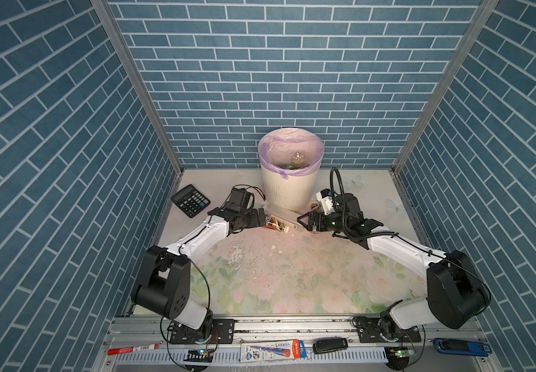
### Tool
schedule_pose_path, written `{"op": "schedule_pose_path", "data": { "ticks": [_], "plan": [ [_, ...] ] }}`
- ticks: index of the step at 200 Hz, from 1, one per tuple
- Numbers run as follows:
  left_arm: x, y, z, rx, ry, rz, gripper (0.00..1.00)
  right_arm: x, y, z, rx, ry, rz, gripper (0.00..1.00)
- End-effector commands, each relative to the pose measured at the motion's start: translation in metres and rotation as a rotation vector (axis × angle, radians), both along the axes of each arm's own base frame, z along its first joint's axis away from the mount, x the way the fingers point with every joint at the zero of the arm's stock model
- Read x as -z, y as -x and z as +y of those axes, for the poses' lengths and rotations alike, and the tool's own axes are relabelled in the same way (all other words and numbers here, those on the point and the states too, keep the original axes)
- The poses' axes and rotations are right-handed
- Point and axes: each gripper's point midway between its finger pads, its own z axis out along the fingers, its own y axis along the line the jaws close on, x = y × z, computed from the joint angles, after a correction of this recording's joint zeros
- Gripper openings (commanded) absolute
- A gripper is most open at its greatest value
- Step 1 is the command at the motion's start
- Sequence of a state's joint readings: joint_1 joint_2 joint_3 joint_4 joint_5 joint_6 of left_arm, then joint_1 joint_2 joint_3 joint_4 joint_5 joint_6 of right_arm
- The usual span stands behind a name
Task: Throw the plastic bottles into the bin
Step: 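Lower both grippers toward the brown Nescafe bottle beside the bin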
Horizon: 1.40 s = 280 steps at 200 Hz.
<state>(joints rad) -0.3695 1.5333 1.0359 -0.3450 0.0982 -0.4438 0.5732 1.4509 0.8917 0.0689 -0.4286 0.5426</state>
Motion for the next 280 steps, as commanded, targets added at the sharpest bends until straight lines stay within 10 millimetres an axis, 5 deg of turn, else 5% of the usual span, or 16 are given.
{"op": "schedule_pose_path", "data": {
  "ticks": [1,51,101,153,280],
  "plan": [
    [-0.006,-0.018,0.000,0.027,-0.053,-0.052,0.99,-0.002,0.003,0.007,-0.015,-0.041,-0.020,0.99],
    [-0.002,-0.044,-0.022,0.129,-0.039,-0.106,0.99,-0.001,0.008,0.006,-0.014,-0.036,-0.016,0.99],
    [0.020,-0.045,-0.037,0.188,0.015,-0.091,0.99,-0.004,0.012,-0.003,0.012,-0.026,-0.028,0.99],
    [0.032,-0.039,-0.040,0.181,0.038,-0.072,0.99,0.006,0.010,-0.002,0.020,-0.022,0.002,0.99],
    [0.021,-0.005,-0.047,0.179,0.081,-0.090,0.99,0.047,0.008,-0.001,0.052,0.003,0.094,0.99]
  ]
}}
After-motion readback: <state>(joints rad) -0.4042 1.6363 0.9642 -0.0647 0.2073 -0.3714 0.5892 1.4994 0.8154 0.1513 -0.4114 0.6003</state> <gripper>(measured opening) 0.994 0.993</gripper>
